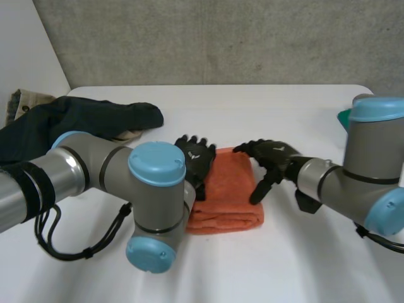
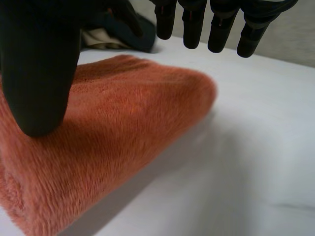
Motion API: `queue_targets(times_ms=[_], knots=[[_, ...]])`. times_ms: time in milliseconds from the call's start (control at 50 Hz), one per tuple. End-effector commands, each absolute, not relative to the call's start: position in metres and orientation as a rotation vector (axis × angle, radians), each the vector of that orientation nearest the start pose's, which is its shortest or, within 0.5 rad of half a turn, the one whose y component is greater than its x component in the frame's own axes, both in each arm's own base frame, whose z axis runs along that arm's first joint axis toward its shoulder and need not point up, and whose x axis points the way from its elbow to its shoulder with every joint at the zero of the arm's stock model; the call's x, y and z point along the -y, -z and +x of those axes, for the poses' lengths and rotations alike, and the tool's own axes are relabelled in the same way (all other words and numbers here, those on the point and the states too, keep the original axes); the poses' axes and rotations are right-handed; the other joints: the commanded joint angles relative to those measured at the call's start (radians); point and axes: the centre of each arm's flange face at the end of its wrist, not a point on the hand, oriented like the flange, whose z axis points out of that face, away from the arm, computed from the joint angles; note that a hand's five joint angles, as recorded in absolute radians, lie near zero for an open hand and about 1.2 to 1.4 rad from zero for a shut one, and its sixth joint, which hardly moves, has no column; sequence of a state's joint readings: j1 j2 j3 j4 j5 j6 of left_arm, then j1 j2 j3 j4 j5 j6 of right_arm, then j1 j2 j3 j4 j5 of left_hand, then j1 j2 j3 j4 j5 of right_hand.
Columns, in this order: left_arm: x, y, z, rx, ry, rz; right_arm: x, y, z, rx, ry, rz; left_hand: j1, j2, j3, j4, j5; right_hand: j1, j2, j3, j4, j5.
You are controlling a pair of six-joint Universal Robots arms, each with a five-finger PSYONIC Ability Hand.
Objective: Fold the laundry.
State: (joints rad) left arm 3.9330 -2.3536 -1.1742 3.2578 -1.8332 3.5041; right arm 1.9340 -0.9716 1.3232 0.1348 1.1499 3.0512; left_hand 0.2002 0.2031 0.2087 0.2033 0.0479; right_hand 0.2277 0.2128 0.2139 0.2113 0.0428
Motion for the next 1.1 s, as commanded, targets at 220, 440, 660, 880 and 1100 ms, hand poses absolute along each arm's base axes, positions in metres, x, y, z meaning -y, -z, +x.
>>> queue_targets(times_ms=[220,440,660,880,1100], knots=[[0.204,-0.134,-0.358,-2.216,1.726,1.197,0.285,-0.145,0.308,-2.236,1.428,-1.184,0.013,0.010,0.005,0.010,-0.009,-0.053,-0.038,-0.039,-0.037,-0.043],[0.201,-0.236,-0.359,-2.097,2.141,1.103,0.252,-0.201,0.309,-1.985,1.837,-1.173,-0.016,-0.019,-0.025,-0.019,-0.038,-0.053,-0.038,-0.039,-0.037,-0.043],[0.193,-0.271,-0.346,-2.047,2.367,1.368,0.173,-0.155,0.315,-1.849,1.762,-1.278,-0.001,-0.004,-0.010,-0.005,-0.024,-0.053,-0.038,-0.039,-0.037,-0.043],[0.194,-0.259,-0.343,-2.186,2.351,1.378,0.180,-0.111,0.330,-1.795,1.783,-1.366,0.007,0.005,-0.001,0.004,-0.015,-0.053,-0.038,-0.039,-0.037,-0.043],[0.192,-0.253,-0.345,-2.204,2.330,1.394,0.198,-0.105,0.340,-1.742,1.865,-1.417,0.007,0.005,-0.001,0.004,-0.015,0.233,0.248,0.247,0.249,0.243]])
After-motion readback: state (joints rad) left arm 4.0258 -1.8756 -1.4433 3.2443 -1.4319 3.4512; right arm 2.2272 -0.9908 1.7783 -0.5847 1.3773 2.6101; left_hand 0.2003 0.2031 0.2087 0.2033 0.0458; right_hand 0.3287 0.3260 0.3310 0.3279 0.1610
